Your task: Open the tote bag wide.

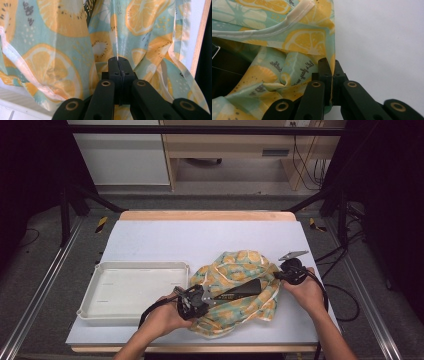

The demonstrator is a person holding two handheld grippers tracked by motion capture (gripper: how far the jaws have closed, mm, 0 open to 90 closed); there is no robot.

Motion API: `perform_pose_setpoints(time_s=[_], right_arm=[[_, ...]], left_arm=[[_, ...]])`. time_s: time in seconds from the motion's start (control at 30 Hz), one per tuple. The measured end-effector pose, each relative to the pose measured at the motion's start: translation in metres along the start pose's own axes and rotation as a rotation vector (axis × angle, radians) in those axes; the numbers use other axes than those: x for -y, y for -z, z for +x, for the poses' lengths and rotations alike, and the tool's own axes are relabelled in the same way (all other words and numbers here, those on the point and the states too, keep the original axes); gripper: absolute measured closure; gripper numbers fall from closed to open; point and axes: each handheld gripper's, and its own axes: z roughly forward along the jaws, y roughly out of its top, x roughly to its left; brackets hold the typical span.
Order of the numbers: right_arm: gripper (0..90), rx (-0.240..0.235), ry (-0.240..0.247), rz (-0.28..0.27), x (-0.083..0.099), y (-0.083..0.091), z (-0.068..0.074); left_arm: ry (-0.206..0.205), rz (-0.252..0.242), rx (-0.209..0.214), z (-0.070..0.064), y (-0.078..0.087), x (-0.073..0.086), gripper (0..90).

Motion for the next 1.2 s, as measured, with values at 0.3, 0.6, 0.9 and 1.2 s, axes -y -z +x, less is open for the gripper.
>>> perform_pose_setpoints(time_s=[0.3,0.6,0.9,1.2], right_arm=[[90.0,0.016,-0.009,0.0,0.005,0.005,-0.003],[90.0,0.02,-0.02,0.003,0.009,0.005,-0.007],[90.0,0.021,-0.019,0.004,0.016,0.008,-0.008],[71.5,-0.002,0.0,-0.118,0.017,0.024,0.001]], left_arm=[[0.0,0.001,0.001,0.0,0.001,0.003,90.0],[-0.007,0.008,0.002,0.0,0.0,0.004,90.0],[-0.009,0.012,0.001,0.0,0.0,0.004,90.0],[0.019,-0.037,-0.022,0.0,0.005,0.0,86.6]])
